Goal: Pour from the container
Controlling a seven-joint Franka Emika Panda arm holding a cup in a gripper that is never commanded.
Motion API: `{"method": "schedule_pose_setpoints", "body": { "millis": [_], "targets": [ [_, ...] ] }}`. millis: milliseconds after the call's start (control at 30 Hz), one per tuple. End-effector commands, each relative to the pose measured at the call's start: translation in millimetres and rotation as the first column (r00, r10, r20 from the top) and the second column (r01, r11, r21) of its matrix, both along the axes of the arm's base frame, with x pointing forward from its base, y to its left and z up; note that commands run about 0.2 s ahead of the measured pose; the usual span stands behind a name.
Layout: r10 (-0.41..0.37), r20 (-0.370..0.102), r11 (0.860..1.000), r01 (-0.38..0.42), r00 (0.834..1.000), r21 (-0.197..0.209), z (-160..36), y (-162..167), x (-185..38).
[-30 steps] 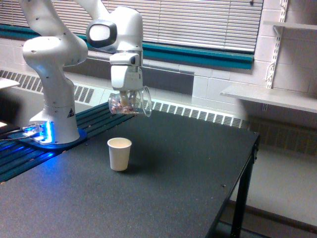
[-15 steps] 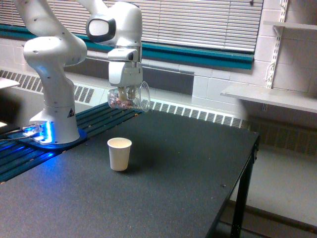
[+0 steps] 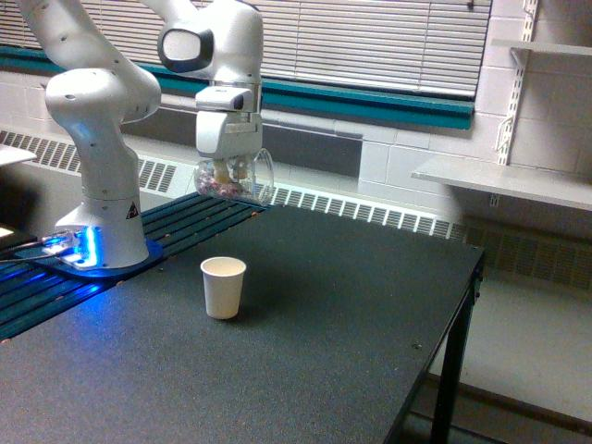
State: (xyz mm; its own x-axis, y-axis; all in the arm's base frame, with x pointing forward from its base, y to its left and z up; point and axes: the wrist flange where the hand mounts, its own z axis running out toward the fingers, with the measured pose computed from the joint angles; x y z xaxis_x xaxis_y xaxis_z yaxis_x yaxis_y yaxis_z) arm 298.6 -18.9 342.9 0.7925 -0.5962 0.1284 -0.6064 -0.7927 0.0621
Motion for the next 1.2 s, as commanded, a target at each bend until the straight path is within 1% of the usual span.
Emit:
{"method": "schedule_pose_setpoints", "body": {
  "millis": [33,333,700,967,1200],
  "targets": [
    [-0.044,-0.052,0.999,0.044,0.998,-0.001,-9.6,-11.9,-15.4],
    [-0.069,-0.085,0.998,0.07,0.994,0.004,-7.3,-21.6,-24.2],
    [-0.054,-0.124,0.997,0.059,0.991,0.039,-7.8,-11.3,-30.0],
    [-0.056,-0.151,0.997,0.064,0.987,0.05,-12.3,-12.4,-33.3],
    [-0.075,-0.175,0.995,0.084,0.982,0.048,-18.9,-20.0,-36.2]
  ]
}}
